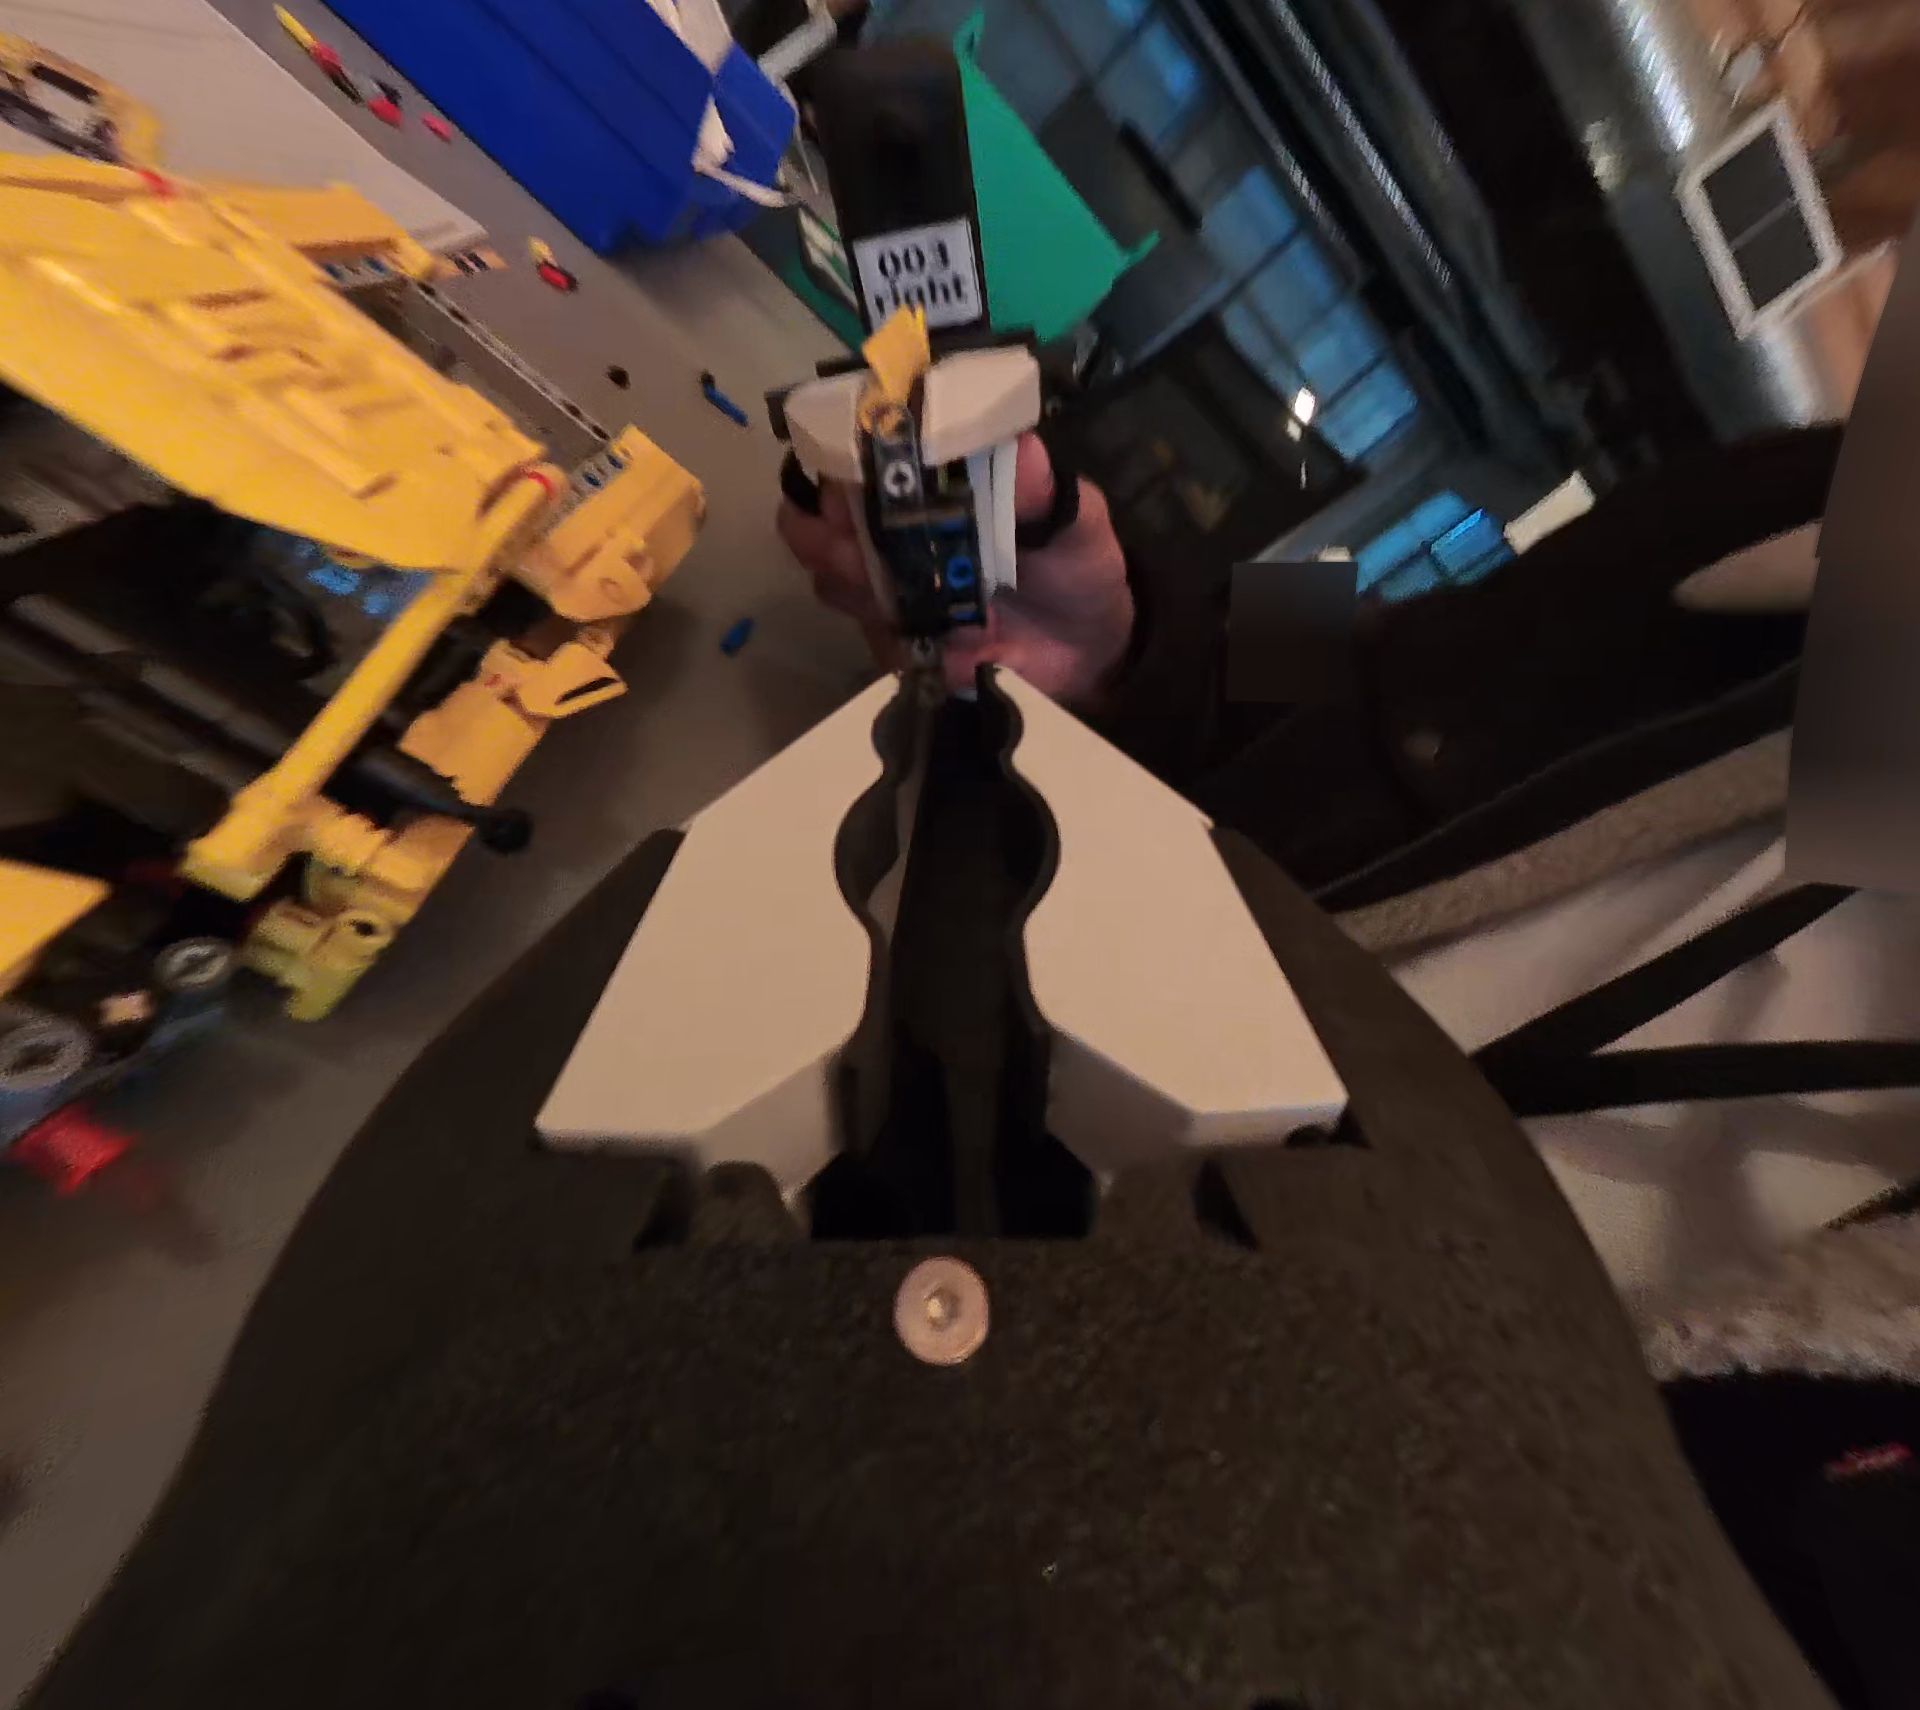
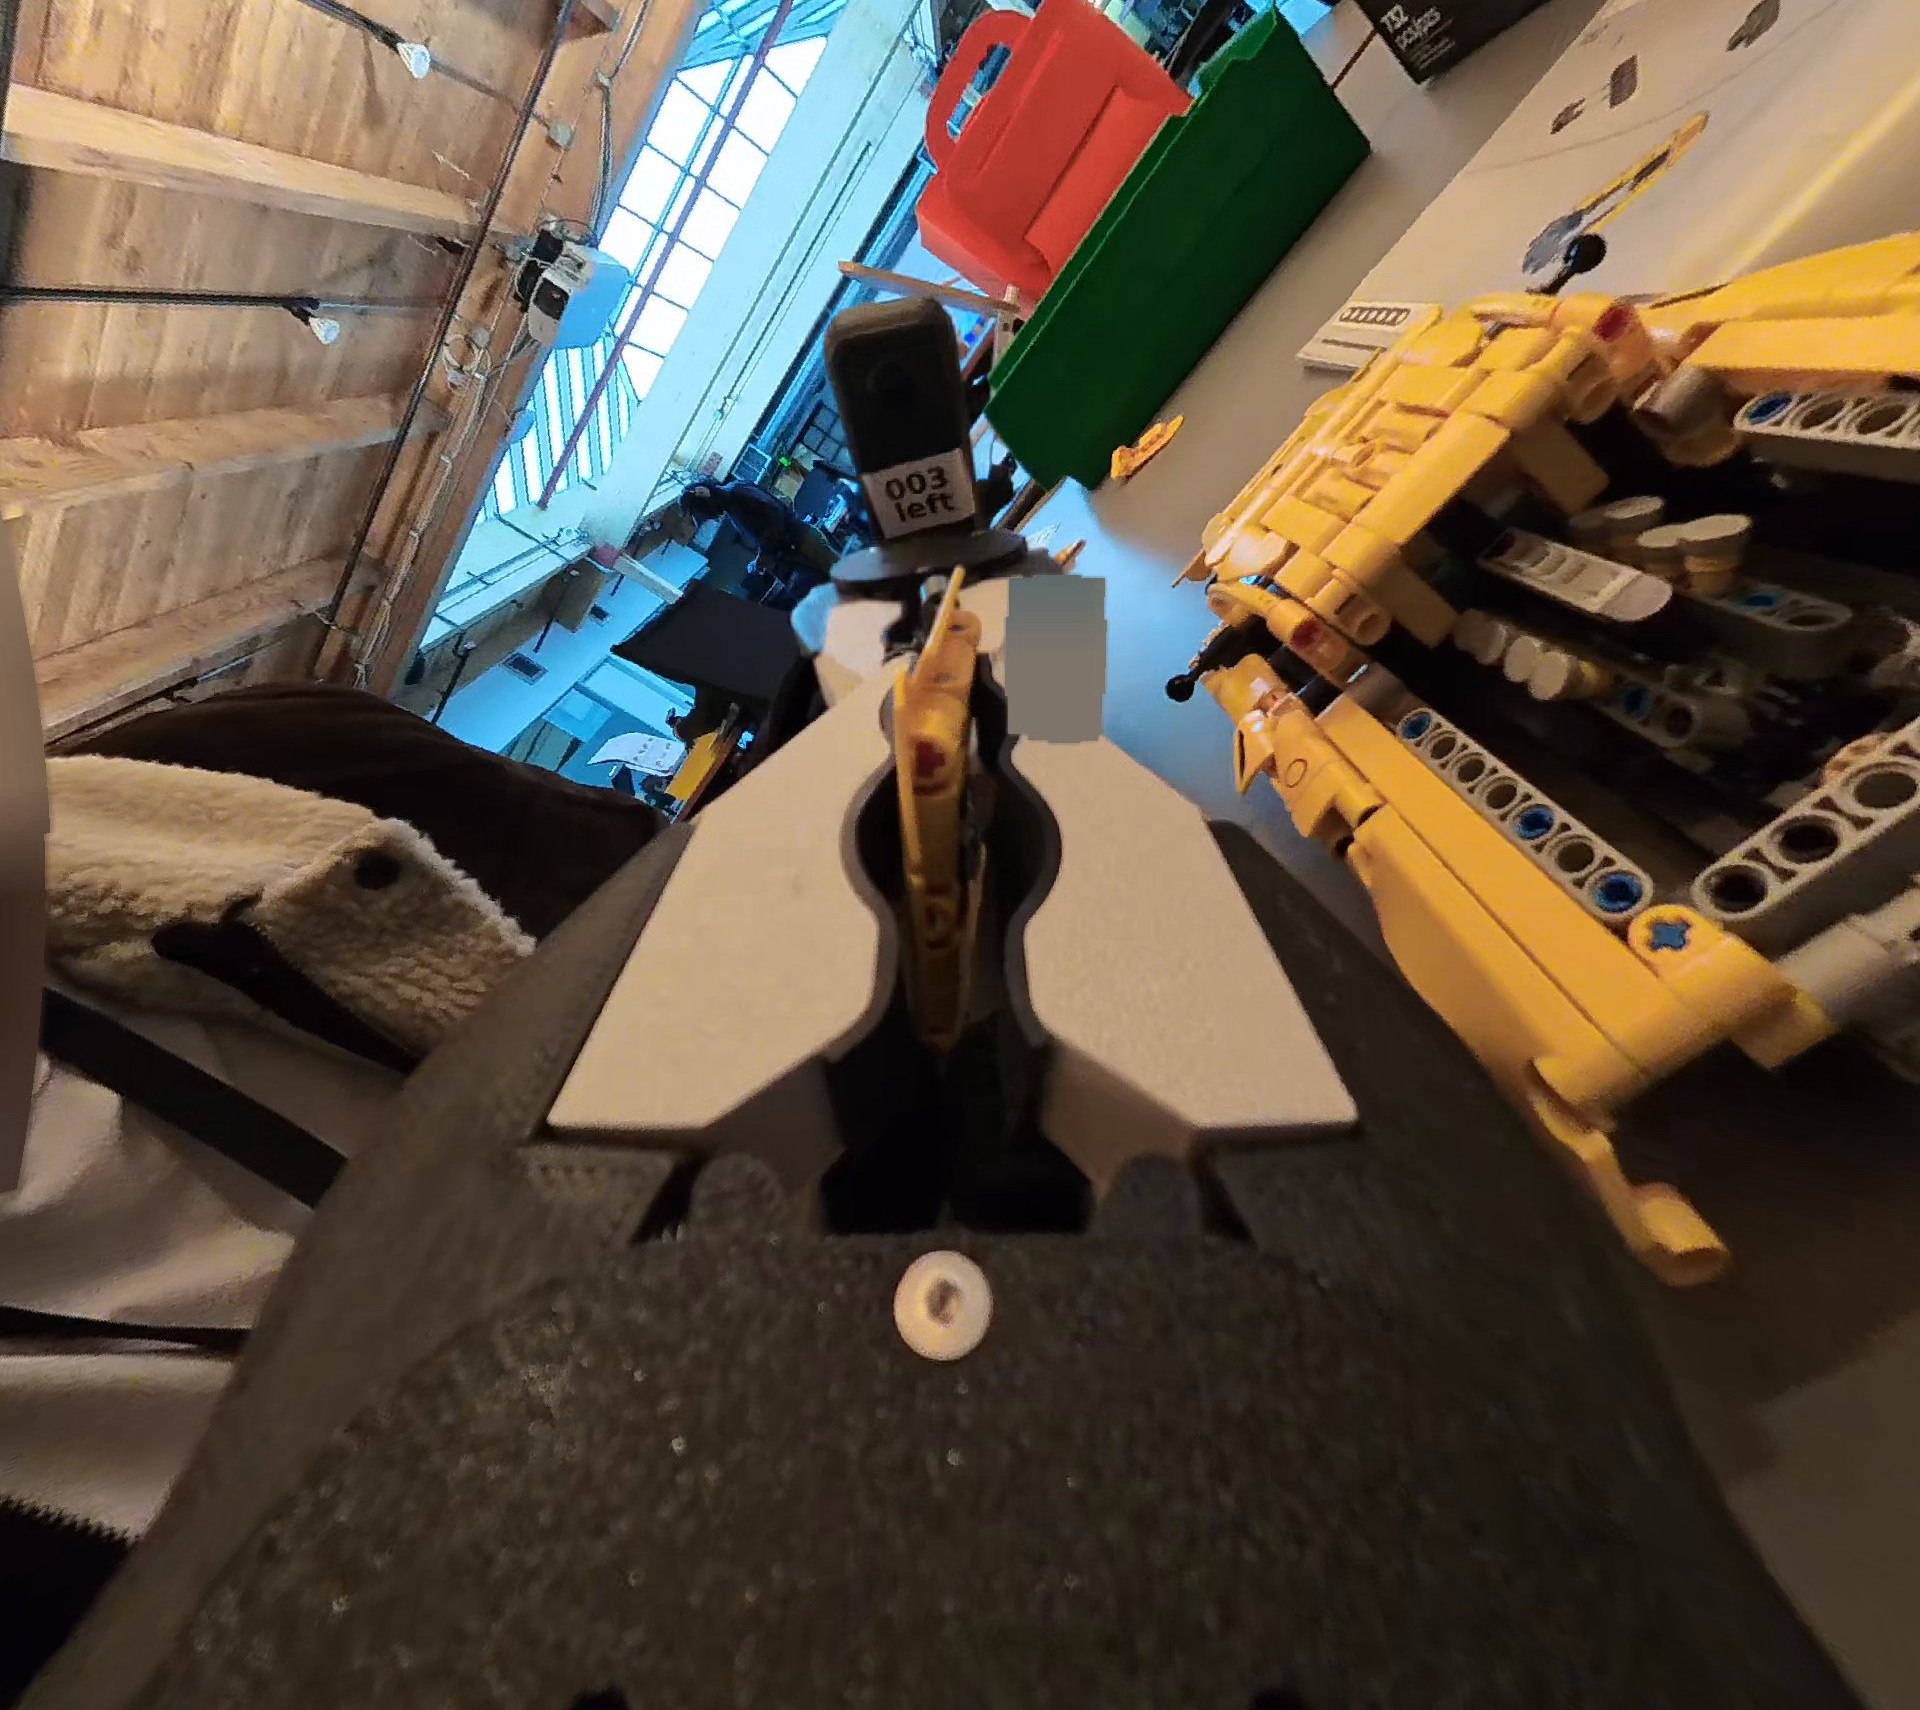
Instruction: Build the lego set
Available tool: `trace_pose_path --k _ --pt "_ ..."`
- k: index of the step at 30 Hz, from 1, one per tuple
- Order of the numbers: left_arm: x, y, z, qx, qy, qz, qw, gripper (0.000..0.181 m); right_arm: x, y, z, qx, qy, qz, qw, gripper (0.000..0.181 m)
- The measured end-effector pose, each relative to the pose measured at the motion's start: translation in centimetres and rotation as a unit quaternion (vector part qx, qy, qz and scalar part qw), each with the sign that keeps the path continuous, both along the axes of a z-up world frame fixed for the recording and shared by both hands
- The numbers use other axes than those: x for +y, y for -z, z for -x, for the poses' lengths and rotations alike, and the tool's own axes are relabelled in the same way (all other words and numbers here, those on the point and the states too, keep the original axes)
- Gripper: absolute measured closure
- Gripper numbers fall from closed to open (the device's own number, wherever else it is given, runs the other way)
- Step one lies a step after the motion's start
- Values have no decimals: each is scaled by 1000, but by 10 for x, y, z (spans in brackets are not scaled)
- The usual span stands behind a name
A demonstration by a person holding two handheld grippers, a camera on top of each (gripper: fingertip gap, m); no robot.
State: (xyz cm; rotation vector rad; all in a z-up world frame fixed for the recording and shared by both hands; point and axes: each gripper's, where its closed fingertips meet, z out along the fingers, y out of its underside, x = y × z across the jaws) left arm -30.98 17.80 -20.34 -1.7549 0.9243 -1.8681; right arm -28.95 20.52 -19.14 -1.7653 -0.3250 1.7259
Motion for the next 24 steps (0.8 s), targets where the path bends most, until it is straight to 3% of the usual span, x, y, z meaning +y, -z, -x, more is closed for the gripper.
trace_pose_path --k 6,12,15,19,21,24 --pt "0 1 -3 7 -4 -10 1000 173 1 -2 1 1 7 -7 1000 174" --pt "7 4 -2 8 -17 12 1000 158 0 -3 4 2 3 -11 1000 174" --pt "-2 4 -6 19 1 -14 1000 174 -1 -3 6 -3 -1 -15 1000 174" --pt "-2 3 -4 17 -1 -17 1000 174 -3 -6 7 -3 -1 -40 999 172" --pt "4 0 0 3 -13 -3 1000 174 -5 -6 5 -12 -5 -55 998 152" --pt "11 -4 5 -11 -25 14 1000 174 -9 1 8 -32 -19 -55 998 158"
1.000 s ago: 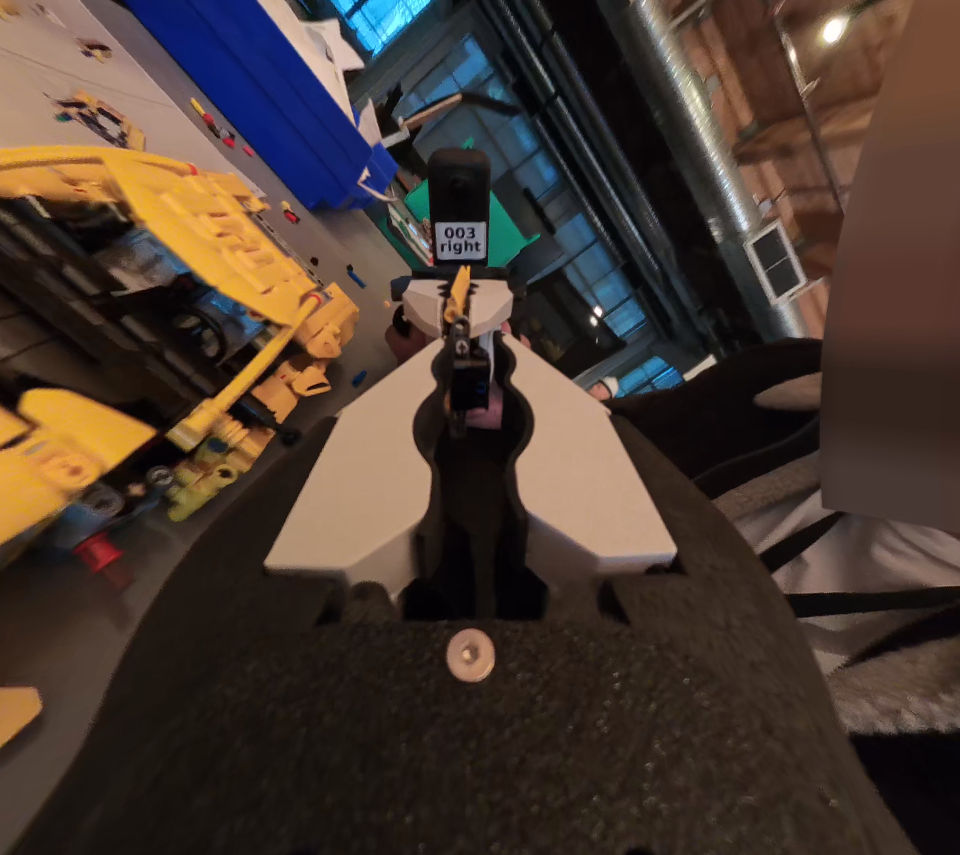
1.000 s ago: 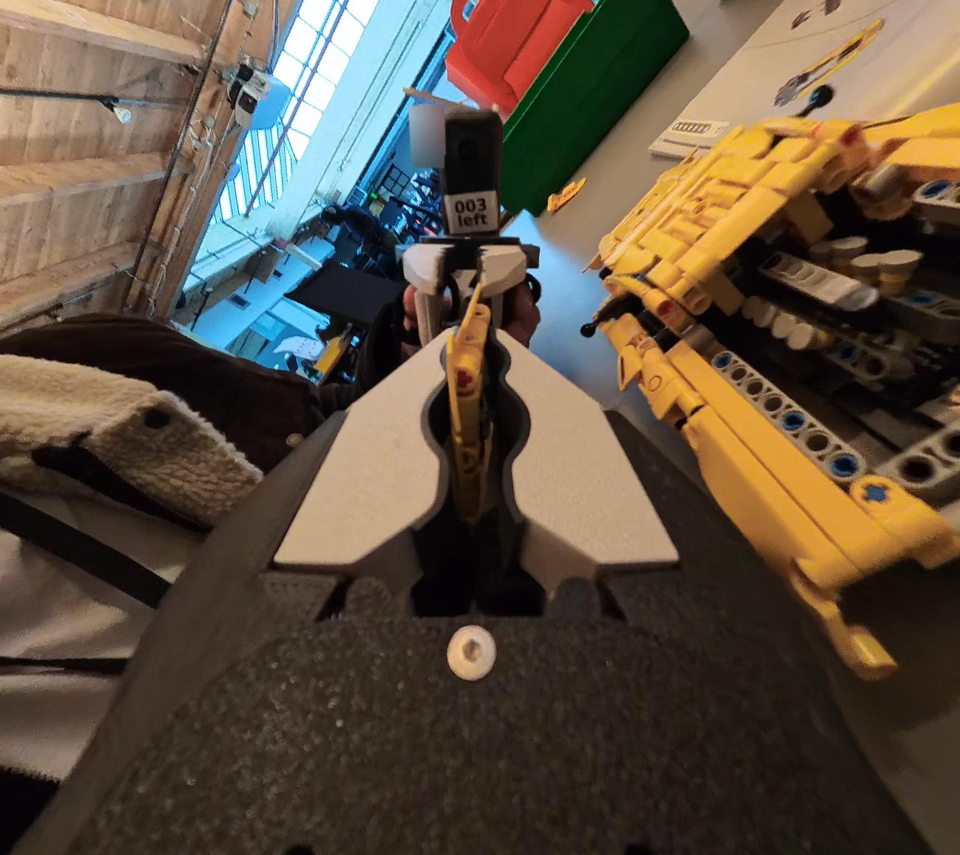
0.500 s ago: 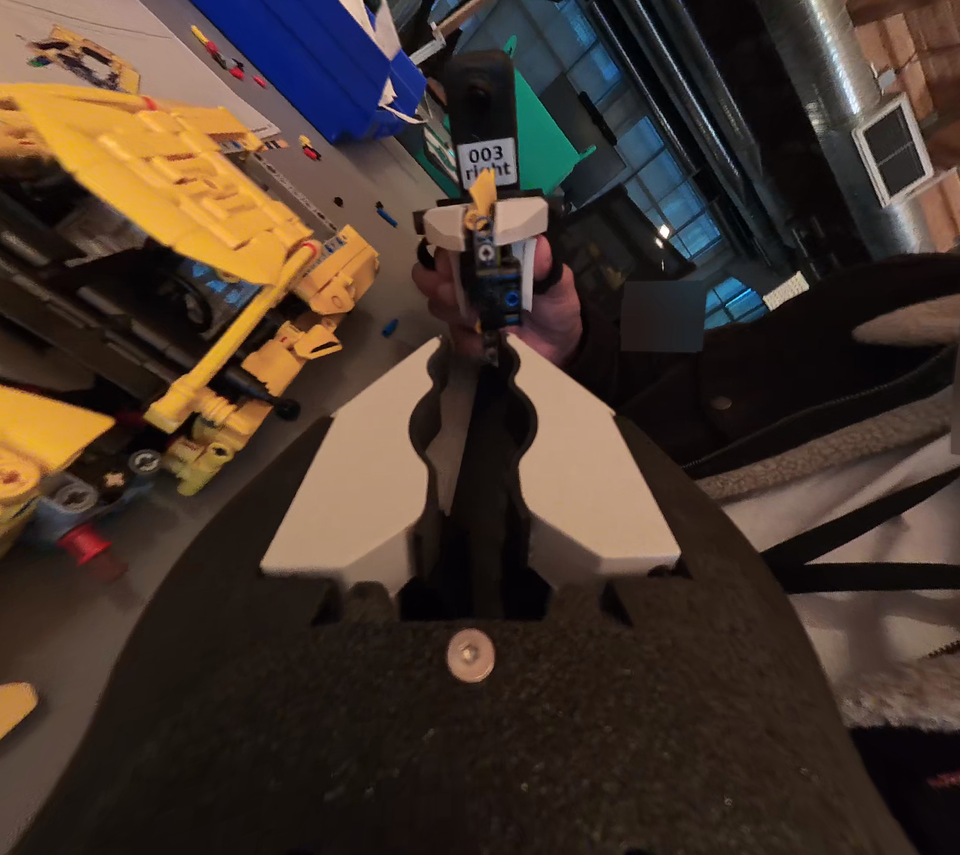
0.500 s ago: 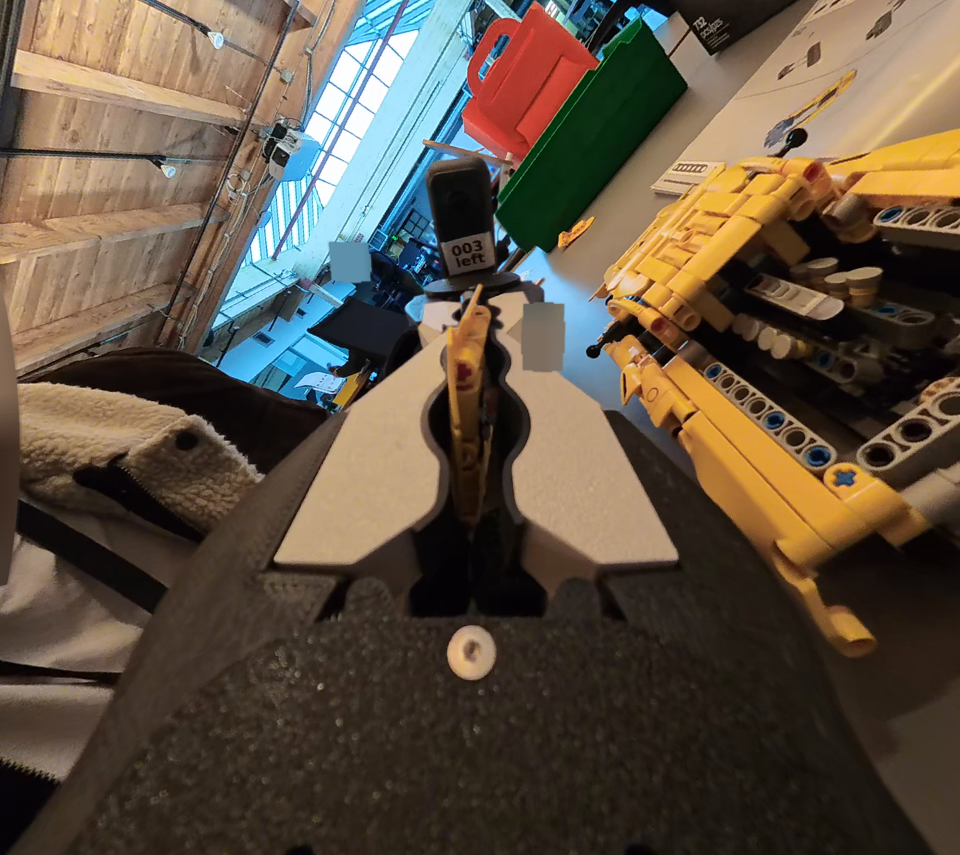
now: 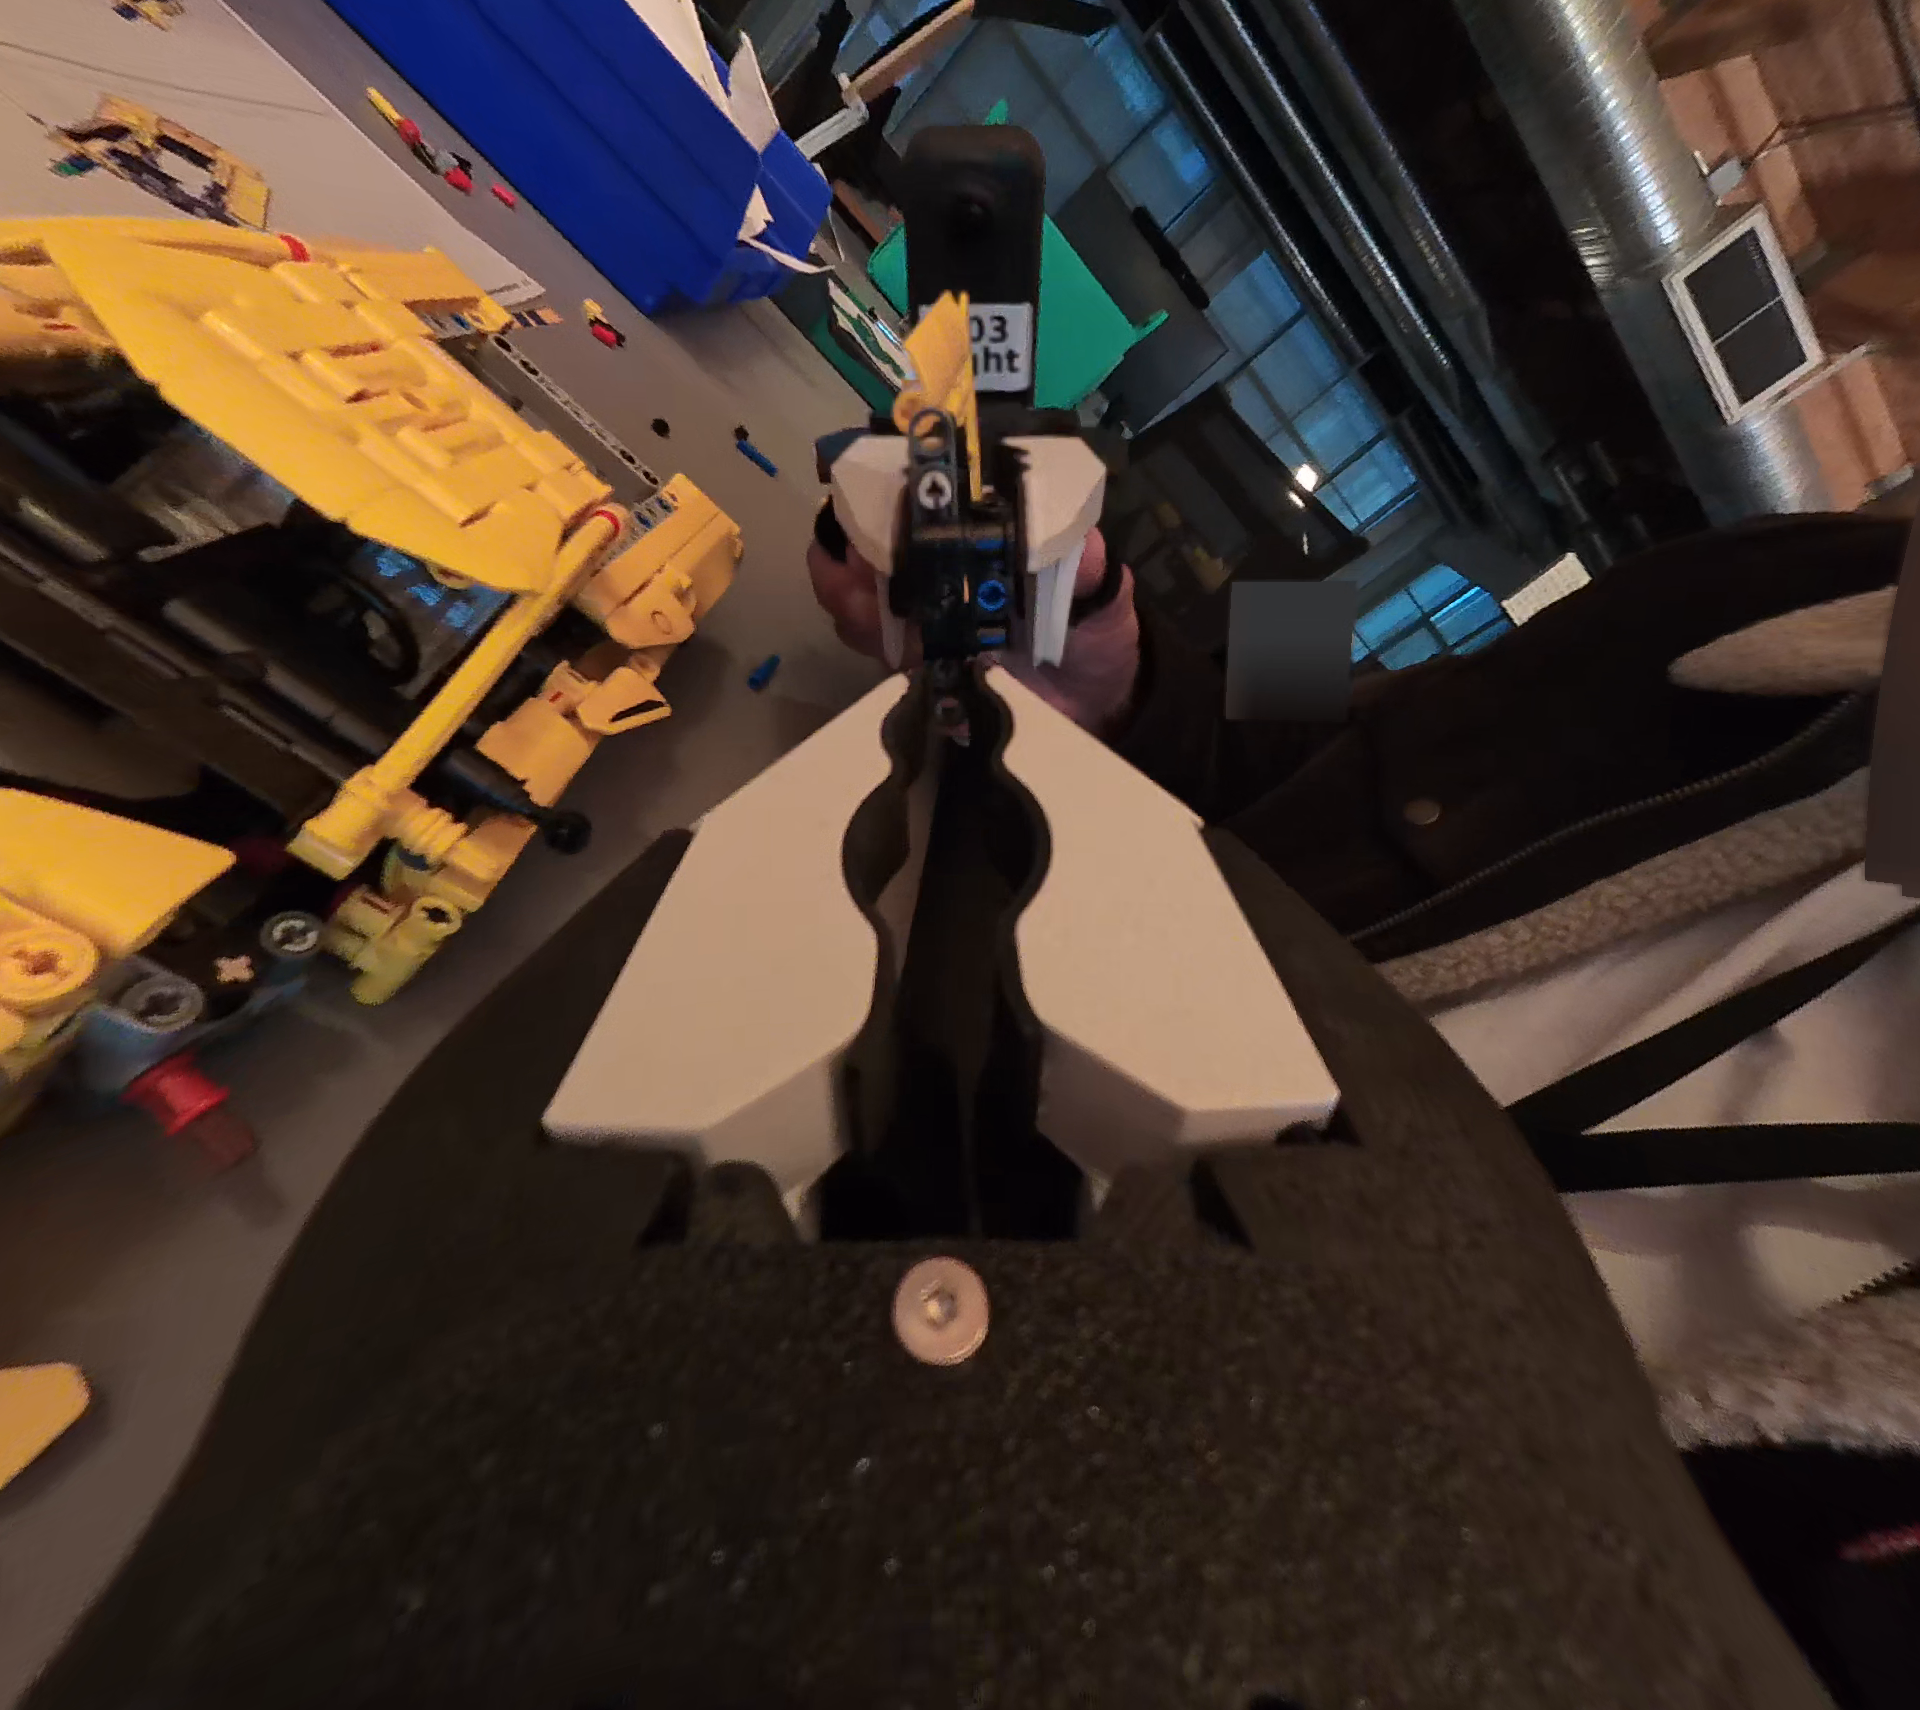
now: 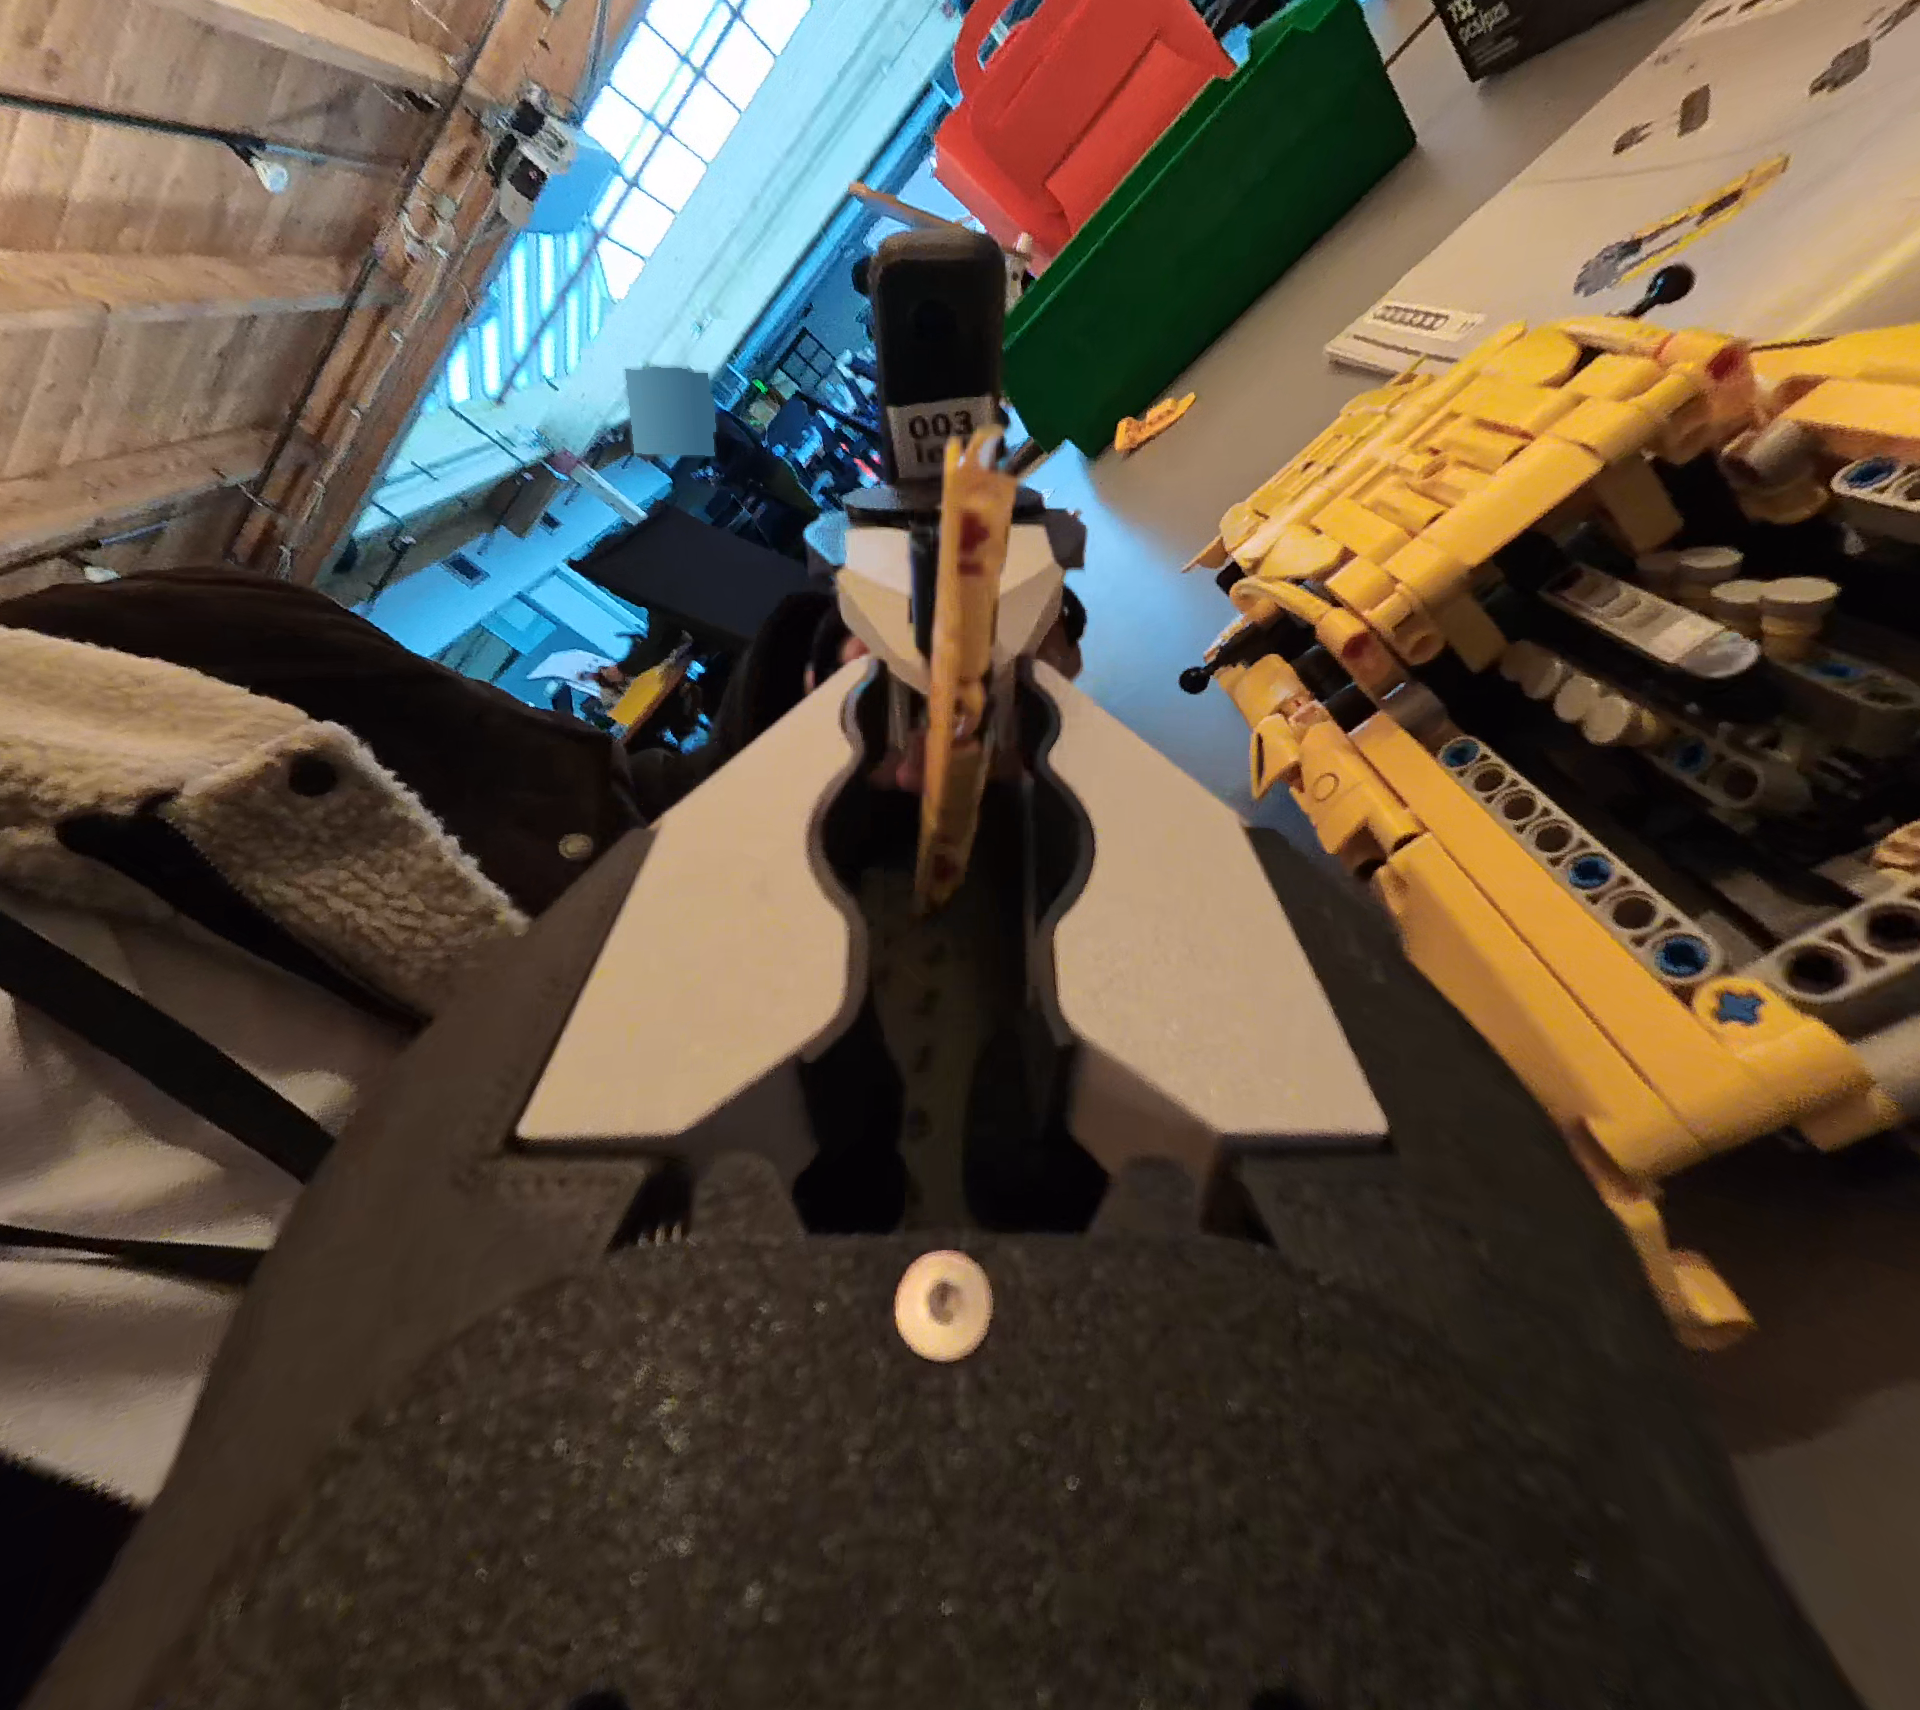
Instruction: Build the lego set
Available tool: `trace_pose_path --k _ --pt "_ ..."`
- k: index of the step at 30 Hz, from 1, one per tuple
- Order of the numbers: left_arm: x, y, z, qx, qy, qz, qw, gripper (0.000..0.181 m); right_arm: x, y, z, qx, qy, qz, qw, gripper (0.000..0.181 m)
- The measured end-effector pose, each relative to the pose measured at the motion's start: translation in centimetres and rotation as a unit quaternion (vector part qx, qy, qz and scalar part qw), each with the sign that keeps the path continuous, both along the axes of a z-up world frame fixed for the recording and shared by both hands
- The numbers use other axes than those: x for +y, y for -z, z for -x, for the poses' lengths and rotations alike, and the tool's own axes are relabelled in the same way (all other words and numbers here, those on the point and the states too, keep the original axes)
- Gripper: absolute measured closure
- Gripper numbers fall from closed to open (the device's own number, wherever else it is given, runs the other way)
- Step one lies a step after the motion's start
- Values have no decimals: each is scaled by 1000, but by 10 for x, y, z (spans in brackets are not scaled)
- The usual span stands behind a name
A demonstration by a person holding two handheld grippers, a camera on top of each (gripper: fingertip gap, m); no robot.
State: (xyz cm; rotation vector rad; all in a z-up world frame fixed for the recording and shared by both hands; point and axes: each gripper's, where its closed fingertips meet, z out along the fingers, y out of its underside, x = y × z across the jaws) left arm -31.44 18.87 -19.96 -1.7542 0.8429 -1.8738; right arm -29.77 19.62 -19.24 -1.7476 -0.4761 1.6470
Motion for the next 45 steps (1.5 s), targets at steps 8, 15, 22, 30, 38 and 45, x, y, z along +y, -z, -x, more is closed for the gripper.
trace_pose_path --k 8,15,22,30,38,45 --pt "-3 4 -2 19 -1 -21 1000 174 -5 13 8 -38 -18 18 999 173" --pt "0 3 -1 14 -6 -14 1000 174 -6 15 8 -50 -19 17 998 173" --pt "1 10 -3 31 -11 -5 999 174 -3 19 8 -78 0 6 997 173" --pt "-10 11 -6 31 25 16 999 175 -13 21 15 -78 -35 8 996 173" --pt "-11 6 -5 11 32 21 999 171 -13 17 11 -65 -45 9 997 173" --pt "6 -6 6 -23 -1 24 999 162 -25 25 15 -98 -78 -1 992 173"
